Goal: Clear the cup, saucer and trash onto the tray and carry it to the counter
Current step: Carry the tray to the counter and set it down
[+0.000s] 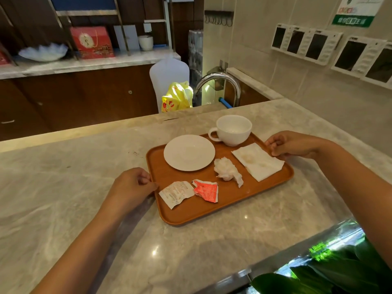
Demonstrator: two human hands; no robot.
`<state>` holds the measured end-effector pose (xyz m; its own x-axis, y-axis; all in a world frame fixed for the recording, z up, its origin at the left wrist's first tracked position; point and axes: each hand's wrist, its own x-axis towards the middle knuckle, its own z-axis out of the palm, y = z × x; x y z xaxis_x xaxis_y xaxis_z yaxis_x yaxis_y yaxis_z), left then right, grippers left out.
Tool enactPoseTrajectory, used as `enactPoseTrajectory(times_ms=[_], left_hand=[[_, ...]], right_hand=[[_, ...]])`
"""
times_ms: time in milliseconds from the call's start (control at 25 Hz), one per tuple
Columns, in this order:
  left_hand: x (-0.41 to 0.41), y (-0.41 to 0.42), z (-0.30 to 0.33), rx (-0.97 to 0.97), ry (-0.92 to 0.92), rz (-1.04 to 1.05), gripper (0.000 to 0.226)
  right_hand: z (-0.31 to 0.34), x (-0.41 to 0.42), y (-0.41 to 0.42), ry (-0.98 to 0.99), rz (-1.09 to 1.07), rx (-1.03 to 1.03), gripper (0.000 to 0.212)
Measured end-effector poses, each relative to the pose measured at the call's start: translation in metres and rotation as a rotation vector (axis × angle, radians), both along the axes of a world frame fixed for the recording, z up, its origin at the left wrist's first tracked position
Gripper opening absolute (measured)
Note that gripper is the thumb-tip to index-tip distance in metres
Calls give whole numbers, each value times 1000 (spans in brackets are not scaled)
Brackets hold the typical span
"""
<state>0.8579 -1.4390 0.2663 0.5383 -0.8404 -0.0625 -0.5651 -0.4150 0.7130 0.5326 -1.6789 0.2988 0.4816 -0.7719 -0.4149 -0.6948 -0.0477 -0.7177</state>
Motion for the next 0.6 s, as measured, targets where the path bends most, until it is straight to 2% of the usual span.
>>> enactPoseTrajectory(times_ms=[240,400,600], left_hand=[[2,-2,3,33,-108,-33,20],[1,-2,3,26,-123,-29,19],[4,-1,-2,-18,-73,-17,17]], right_hand=[[5,9,0,132,-12,-74,26],[4,7,7,106,-96,-121,25],[-4,10,21,130,-159,-332,22]])
